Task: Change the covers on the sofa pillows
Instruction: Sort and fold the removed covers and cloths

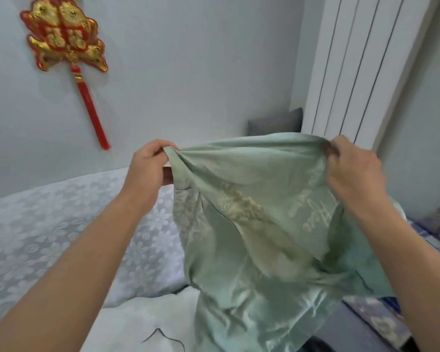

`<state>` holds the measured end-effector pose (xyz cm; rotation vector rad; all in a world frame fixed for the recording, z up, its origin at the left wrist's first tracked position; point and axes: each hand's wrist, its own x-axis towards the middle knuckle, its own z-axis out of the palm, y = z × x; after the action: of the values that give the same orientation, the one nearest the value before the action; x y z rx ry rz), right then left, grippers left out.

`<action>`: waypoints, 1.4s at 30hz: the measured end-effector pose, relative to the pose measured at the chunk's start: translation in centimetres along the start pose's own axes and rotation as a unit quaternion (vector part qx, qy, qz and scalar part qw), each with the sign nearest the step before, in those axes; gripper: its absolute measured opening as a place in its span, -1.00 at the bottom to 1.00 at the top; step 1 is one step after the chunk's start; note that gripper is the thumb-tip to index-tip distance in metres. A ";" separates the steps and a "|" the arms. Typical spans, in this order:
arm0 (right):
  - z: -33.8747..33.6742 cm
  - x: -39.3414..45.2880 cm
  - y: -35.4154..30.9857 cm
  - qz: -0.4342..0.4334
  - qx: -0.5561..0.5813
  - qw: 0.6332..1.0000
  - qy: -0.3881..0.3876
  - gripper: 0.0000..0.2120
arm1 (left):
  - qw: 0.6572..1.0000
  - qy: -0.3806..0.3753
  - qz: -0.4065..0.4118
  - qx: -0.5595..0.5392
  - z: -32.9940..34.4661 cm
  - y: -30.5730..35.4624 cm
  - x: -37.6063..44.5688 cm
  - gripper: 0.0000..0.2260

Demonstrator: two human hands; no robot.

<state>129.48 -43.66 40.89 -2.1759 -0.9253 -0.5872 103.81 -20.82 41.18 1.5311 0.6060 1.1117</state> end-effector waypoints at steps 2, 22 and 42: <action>-1.5 -0.3 0.4 0.005 0.055 0.995 -0.088 -0.65 | 0.994 0.025 -0.079 -0.078 0.4 -0.1 -0.3 -0.81; -3.1 -6.4 11.2 0.087 -0.196 0.966 -0.146 -0.85 | 0.967 0.031 -0.015 0.254 1.6 -6.8 1.0 -0.71; -2.6 -7.0 14.2 0.236 0.090 0.961 -0.117 -0.70 | 0.954 0.153 -0.132 0.223 -2.5 -9.1 3.4 -0.76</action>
<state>135.36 -55.91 32.31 -2.2187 -0.5147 -0.0153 104.65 -14.31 33.56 1.6005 1.3077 1.0548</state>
